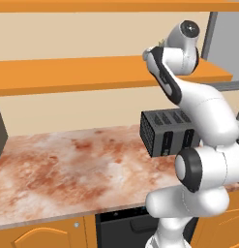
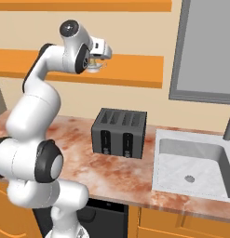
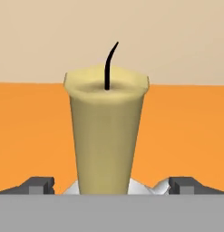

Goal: Get the candle and the beer from the cabinet and move them to the dining counter.

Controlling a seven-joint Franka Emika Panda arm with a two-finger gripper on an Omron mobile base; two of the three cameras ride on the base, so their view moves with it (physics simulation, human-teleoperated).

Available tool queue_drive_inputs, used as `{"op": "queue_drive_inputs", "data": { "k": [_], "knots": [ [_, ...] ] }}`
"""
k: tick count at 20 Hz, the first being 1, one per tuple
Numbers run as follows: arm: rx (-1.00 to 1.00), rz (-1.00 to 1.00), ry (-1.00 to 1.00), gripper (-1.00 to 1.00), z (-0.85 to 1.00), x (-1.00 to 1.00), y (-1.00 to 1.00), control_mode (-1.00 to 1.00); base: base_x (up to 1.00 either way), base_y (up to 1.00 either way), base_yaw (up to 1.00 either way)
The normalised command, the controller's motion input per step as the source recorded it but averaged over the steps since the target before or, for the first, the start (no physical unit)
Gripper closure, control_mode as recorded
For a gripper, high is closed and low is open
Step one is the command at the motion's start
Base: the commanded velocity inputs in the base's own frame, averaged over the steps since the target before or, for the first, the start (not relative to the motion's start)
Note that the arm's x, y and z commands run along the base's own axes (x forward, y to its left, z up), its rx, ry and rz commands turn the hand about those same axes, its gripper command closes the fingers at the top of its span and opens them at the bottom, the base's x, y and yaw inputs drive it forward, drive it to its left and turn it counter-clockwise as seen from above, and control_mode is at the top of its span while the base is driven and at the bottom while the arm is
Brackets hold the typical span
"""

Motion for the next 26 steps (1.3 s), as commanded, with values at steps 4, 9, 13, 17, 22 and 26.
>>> {"op": "queue_drive_inputs", "data": {
  "k": [4, 9, 13, 17, 22, 26],
  "knots": [
    [0.0, 0.0, 0.0, -1.0, -0.03, 0.18, 0.0, -1.0, 0.0, 0.0, 0.0],
    [0.0, 0.0, 0.0, 1.0, -0.01, 0.02, 0.04, -1.0, 0.0, 0.0, 0.0],
    [0.0, 0.0, 0.0, 1.0, 0.0, -0.07, 0.0, -1.0, 0.0, 0.0, 0.0],
    [0.0, 0.0, -0.01, 1.0, 0.0, -0.14, 0.0, -1.0, 0.0, 0.0, 0.0],
    [0.01, 0.0, -0.1, 1.0, 0.0, -0.39, -0.06, -1.0, 0.0, 0.0, 0.0],
    [0.04, 0.0, -0.2, 1.0, 0.0, -0.63, -0.03, -1.0, 0.0, 0.0, 0.0]
  ]
}}
